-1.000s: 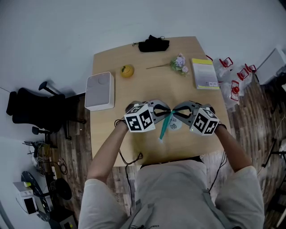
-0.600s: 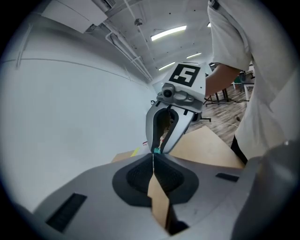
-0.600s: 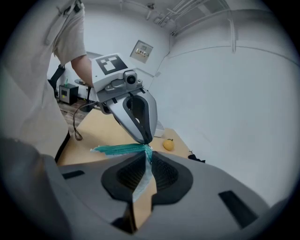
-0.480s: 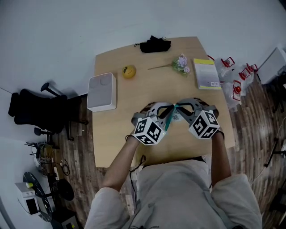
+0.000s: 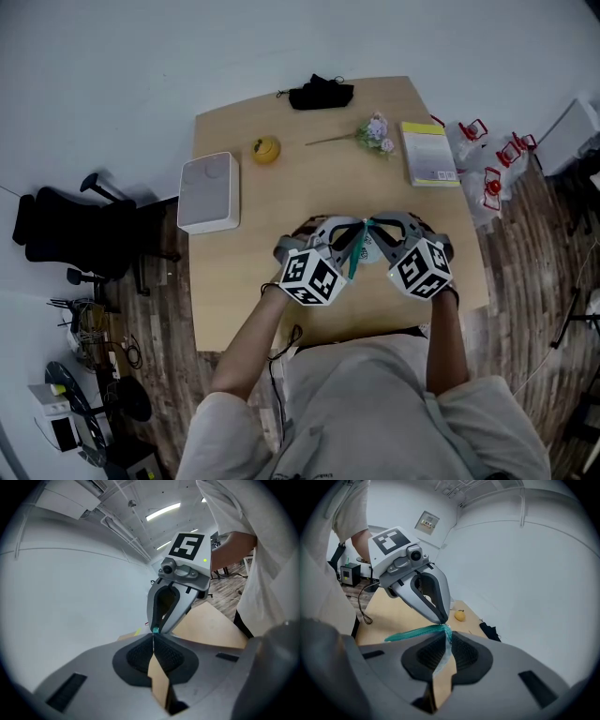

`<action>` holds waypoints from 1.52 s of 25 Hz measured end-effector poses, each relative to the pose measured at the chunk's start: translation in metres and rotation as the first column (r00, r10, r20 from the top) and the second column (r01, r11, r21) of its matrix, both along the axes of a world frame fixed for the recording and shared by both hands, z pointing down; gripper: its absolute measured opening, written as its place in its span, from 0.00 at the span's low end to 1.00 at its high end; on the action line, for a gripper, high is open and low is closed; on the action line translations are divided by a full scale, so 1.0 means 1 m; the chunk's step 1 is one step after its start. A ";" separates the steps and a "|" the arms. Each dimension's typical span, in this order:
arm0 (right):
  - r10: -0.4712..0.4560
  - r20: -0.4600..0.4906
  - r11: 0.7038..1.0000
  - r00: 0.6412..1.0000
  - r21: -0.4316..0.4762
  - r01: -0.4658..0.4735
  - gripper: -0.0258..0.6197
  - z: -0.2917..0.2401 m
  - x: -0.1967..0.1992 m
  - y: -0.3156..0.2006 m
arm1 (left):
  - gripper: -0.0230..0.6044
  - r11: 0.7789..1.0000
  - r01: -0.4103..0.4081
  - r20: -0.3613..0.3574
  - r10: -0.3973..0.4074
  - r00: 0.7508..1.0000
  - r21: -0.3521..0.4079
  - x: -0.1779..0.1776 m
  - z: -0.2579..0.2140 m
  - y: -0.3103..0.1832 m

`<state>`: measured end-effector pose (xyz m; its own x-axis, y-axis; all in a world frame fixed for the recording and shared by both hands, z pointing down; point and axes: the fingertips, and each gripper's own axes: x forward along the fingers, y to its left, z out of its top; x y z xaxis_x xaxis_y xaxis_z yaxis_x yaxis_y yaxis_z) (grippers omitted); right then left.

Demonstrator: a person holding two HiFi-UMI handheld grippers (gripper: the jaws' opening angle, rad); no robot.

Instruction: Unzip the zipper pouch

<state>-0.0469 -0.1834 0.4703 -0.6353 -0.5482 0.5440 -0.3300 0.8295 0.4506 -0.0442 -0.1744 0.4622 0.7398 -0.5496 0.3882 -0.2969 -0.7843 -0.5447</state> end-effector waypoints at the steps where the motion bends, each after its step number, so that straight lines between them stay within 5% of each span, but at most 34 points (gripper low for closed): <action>1: 0.016 0.007 1.000 1.000 0.000 -0.016 0.11 -0.001 0.001 -0.001 | 0.07 1.000 0.002 0.002 -0.002 1.000 0.004 0.000 -0.001 0.000; 10: 0.097 0.021 0.995 0.995 0.009 -0.098 0.11 -0.003 0.007 -0.008 | 0.07 0.998 0.031 0.020 -0.032 0.999 0.048 0.004 -0.007 -0.001; 17: 0.130 0.056 0.992 0.990 0.000 -0.130 0.10 -0.010 0.024 -0.012 | 0.07 0.996 -0.022 0.080 0.016 0.997 0.081 0.008 -0.009 0.004; 38: 0.284 0.118 0.958 0.952 -0.005 -0.285 0.10 -0.020 0.042 -0.020 | 0.07 0.998 -0.020 0.053 0.016 0.998 0.062 0.009 -0.008 0.011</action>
<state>-0.0045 -0.2034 0.4501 -0.5103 -0.7214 0.4681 -0.6021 0.6884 0.4044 -0.0347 -0.1633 0.4542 0.7293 -0.5608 0.3920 -0.2526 -0.7531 -0.6075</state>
